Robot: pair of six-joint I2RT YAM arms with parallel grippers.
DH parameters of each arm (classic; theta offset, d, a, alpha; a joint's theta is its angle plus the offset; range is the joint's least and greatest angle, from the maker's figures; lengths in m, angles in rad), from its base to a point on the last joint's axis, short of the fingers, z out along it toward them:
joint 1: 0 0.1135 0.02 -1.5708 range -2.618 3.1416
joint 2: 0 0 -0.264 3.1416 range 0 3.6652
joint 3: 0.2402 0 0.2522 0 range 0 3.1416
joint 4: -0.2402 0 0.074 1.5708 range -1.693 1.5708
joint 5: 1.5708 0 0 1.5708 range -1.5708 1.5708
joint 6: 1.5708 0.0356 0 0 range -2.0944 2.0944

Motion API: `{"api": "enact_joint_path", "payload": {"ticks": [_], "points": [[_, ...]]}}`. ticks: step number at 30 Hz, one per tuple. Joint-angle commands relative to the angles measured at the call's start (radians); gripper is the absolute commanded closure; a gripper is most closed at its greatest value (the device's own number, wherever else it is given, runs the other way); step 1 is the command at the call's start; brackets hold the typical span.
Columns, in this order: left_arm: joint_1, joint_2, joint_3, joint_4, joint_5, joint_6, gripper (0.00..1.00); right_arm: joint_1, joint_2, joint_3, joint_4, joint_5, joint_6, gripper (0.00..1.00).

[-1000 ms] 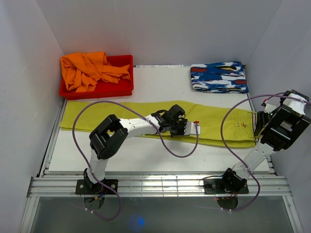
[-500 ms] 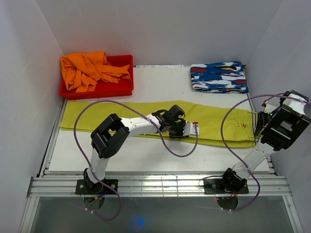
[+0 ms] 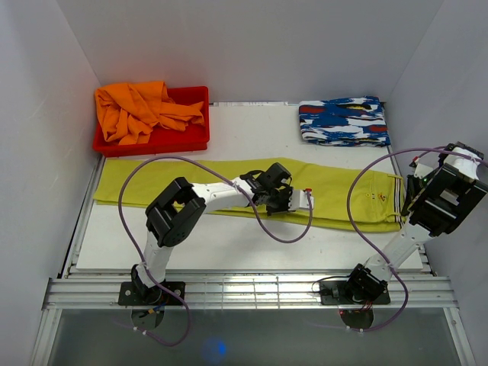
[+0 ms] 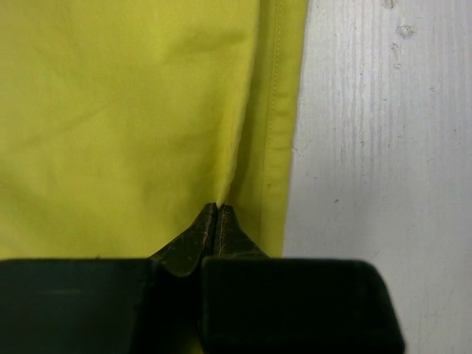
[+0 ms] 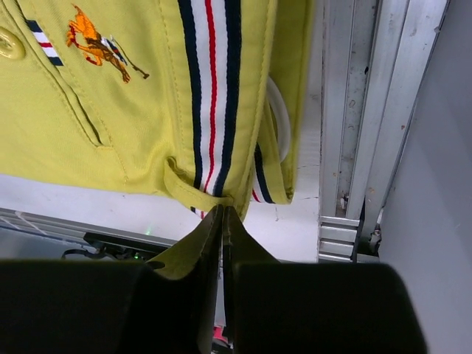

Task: Fold and stack the trousers
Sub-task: Fold the trousers

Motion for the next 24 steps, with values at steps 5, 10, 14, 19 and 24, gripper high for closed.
{"api": "enact_joint_path", "payload": {"ticks": [5, 10, 14, 19, 24], "points": [[0.019, -0.028, 0.038, -0.013, 0.017, -0.013, 1.00, -0.034, 0.005, 0.043, 0.007, -0.052, -0.005, 0.92], [0.020, -0.029, 0.041, -0.016, 0.022, -0.019, 1.00, -0.037, -0.004, 0.026, 0.032, -0.012, 0.006, 0.50], [0.020, -0.029, 0.044, -0.018, 0.022, -0.019, 1.00, -0.037, -0.016, 0.009, 0.063, -0.018, 0.017, 0.32], [0.020, -0.023, 0.051, -0.029, 0.025, -0.018, 1.00, -0.038, 0.016, -0.012, 0.093, -0.015, 0.017, 0.34], [0.023, -0.014, 0.058, -0.041, 0.019, -0.016, 1.00, -0.040, 0.062, -0.017, 0.089, -0.071, 0.023, 0.41]]}}
